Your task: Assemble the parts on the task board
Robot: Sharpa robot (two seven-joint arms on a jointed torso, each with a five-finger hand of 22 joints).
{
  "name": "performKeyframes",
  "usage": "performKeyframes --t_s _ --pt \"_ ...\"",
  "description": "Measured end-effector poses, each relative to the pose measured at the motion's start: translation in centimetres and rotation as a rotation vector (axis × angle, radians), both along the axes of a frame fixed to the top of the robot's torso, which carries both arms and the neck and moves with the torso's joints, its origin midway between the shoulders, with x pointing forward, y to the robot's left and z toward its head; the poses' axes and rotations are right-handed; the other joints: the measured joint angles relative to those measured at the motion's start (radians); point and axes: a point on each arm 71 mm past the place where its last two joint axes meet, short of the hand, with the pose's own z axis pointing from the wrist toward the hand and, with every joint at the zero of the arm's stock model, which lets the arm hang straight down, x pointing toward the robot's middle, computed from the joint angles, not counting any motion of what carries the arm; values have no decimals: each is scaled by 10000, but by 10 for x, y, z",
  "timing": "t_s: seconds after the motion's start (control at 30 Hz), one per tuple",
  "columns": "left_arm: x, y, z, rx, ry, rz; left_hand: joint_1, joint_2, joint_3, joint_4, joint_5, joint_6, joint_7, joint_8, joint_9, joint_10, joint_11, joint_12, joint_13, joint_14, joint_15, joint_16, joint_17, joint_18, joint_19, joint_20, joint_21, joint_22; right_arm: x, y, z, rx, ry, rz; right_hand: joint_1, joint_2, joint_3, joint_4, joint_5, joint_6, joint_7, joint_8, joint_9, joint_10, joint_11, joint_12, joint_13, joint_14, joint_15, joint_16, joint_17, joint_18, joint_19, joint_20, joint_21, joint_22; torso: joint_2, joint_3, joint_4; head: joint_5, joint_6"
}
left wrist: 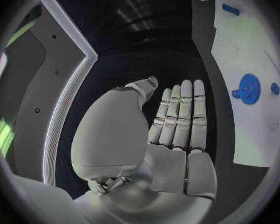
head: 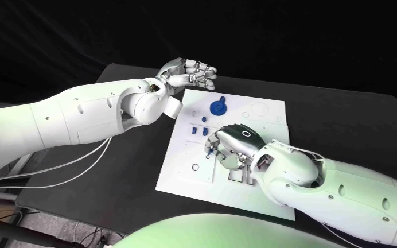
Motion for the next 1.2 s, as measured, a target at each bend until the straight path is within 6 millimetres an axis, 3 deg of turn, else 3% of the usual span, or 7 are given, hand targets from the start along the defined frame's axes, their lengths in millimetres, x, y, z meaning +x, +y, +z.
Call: performKeyframes --t_s 0.43,1.2 --pt "0 0 0 -16 14 12 0 0 0 0 0 0 0 0 0 0 0 0 9 0 0 0 -1 -1 0 0 -38 -12 -2 1 -4 -21 84 62 -16 13 -2 0 -21 -2 -2 -3 -6 0 0 -7 -13 0 0 0 0 -1 -1 0 0 -2 4 0 4 40 -124" --pt "0 2 0 -3 43 43 0 0 0 0 0 0 -1 0 1 -73 -3 0 8 -37 37 -40 5 0 0 0 -37 -28 1 2 -10 -307 211 84 -98 12 -15 -13 -60 -21 -20 -25 0 0 0 -64 -5 0 0 0 -22 -1 -1 0 -1 -5 -4 -12 8 38 -184"
